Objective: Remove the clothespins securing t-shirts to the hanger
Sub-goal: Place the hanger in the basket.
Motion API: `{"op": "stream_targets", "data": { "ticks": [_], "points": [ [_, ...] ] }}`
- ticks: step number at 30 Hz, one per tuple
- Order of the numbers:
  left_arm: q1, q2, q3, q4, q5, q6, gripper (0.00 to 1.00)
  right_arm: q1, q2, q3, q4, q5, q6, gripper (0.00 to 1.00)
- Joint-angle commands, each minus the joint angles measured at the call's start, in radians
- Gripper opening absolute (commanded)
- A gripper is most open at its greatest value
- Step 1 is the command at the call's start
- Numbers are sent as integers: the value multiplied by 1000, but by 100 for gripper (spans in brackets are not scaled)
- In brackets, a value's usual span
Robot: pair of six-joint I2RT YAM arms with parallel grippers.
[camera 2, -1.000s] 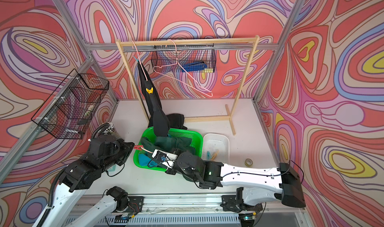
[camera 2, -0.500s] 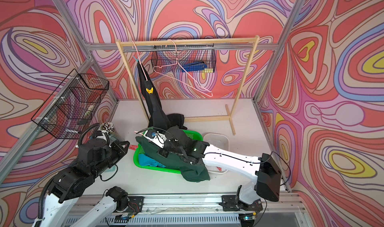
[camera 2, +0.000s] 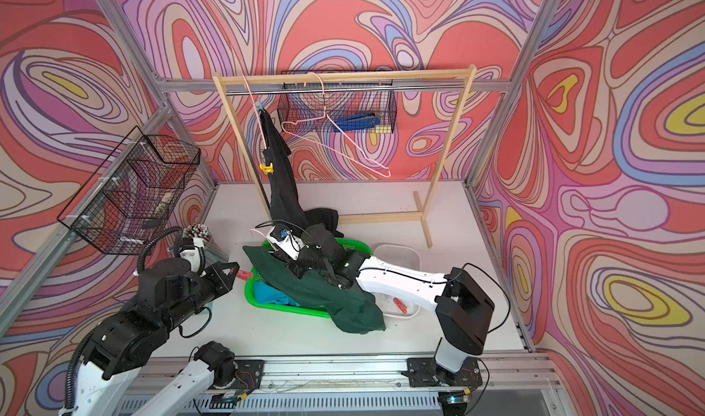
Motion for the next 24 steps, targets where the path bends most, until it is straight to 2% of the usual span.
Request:
{"op": "stream_targets", "data": {
  "ticks": [1, 10, 24],
  "points": [
    [7, -7, -10, 14, 39, 48, 0, -6, 18, -59, -56, 24, 62, 7],
    [7, -6, -30, 60, 112, 43, 1, -6, -80, -111, -54, 72, 113, 26],
    [6, 15, -51, 141, 187, -5, 0, -5, -343, -208, -112, 178, 212, 53]
  ]
}}
